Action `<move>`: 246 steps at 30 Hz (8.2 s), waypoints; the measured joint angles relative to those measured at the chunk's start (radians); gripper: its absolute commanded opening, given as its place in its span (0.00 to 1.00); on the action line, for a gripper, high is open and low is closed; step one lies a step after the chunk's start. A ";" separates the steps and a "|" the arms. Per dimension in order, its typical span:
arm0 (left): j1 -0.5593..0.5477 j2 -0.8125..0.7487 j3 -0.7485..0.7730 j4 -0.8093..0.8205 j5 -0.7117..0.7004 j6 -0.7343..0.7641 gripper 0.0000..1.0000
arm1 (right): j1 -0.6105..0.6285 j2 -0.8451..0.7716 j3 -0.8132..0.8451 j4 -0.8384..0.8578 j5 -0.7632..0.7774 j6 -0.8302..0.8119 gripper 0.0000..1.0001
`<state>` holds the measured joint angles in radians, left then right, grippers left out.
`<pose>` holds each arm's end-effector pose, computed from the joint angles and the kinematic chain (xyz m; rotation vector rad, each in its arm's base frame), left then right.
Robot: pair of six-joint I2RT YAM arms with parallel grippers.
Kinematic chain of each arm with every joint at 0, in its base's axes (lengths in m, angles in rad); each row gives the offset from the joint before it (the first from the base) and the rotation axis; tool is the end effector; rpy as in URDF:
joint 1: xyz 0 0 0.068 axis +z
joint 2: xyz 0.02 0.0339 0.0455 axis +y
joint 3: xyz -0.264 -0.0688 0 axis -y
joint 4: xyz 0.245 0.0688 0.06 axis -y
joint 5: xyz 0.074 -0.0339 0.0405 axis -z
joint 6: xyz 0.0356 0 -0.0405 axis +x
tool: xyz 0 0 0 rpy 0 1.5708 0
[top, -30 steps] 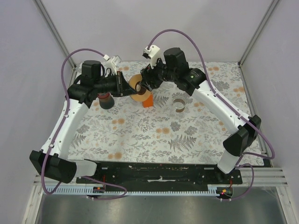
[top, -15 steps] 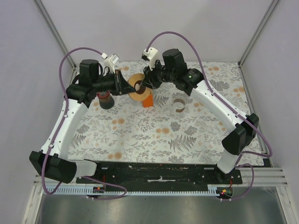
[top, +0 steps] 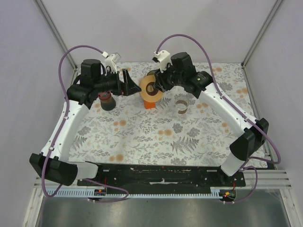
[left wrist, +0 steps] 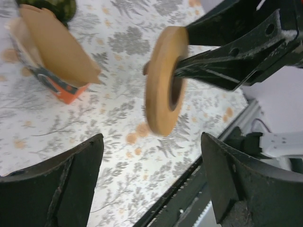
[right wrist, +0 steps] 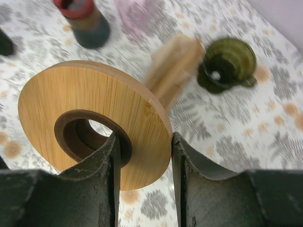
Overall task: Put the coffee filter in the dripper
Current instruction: Place the dripper holder onto the coffee server, then pick up the coffee dripper from the center of the board, then place the coffee dripper in the dripper holder.
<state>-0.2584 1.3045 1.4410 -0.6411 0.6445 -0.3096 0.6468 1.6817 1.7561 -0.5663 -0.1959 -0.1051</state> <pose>0.2602 -0.0909 0.4114 0.3564 2.0896 -1.0105 0.3031 0.2376 0.4025 -0.8827 1.9010 0.5333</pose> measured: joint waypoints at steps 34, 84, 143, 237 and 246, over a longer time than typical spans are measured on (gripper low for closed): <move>-0.001 -0.014 0.002 -0.068 -0.430 0.200 0.86 | -0.267 0.185 0.015 -0.482 0.183 -0.002 0.75; 0.220 1.115 0.936 -0.313 -0.263 0.650 0.56 | -0.269 -0.040 -0.090 -0.453 0.280 0.008 0.88; -0.329 -0.031 0.189 -0.475 -0.242 2.062 0.02 | 0.100 0.121 0.464 -0.222 0.131 0.110 0.80; -0.354 0.698 0.550 -0.089 -0.307 -0.080 0.02 | -0.384 0.204 0.089 -0.455 -0.159 0.072 0.00; -0.352 0.698 0.538 -0.055 -0.307 -0.080 0.02 | -0.394 0.172 0.018 -0.384 -0.159 0.108 0.00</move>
<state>-0.6106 2.0022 1.9789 -0.6964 0.3370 -0.3893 0.2523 1.8538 1.7741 -0.9504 -0.3550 0.0032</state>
